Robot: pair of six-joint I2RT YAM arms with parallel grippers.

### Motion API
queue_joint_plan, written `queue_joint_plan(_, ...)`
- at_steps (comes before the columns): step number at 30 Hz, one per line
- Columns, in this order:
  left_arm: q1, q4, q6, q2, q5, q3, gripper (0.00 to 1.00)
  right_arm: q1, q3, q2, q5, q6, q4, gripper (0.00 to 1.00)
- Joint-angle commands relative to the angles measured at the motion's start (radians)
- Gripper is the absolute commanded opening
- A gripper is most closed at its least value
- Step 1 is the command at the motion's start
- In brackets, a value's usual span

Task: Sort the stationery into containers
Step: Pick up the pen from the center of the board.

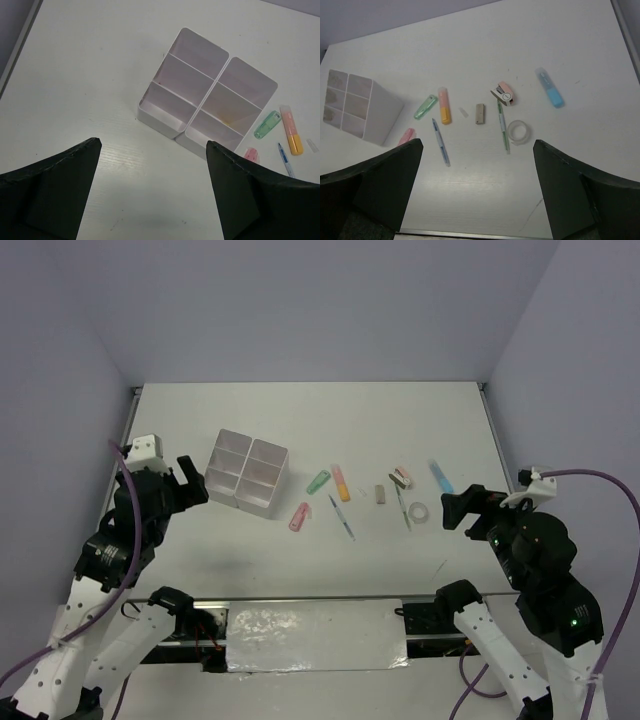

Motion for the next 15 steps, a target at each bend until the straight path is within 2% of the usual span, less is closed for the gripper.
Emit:
queue_joint_plan(1,-0.002,0.029,-0.016,0.003,-0.014,0.008,0.99,-0.004,0.043,-0.018,0.026,-0.013,0.004,1.00)
queue_joint_plan(8,-0.002,0.031,-0.014,0.012,0.001,0.005,0.99,-0.004,0.048,-0.046,0.006,-0.021,0.038,1.00)
queue_joint_plan(15,-0.002,0.026,-0.024,0.025,-0.002,0.006,0.99,-0.006,0.040,0.006,-0.123,-0.012,0.099,1.00)
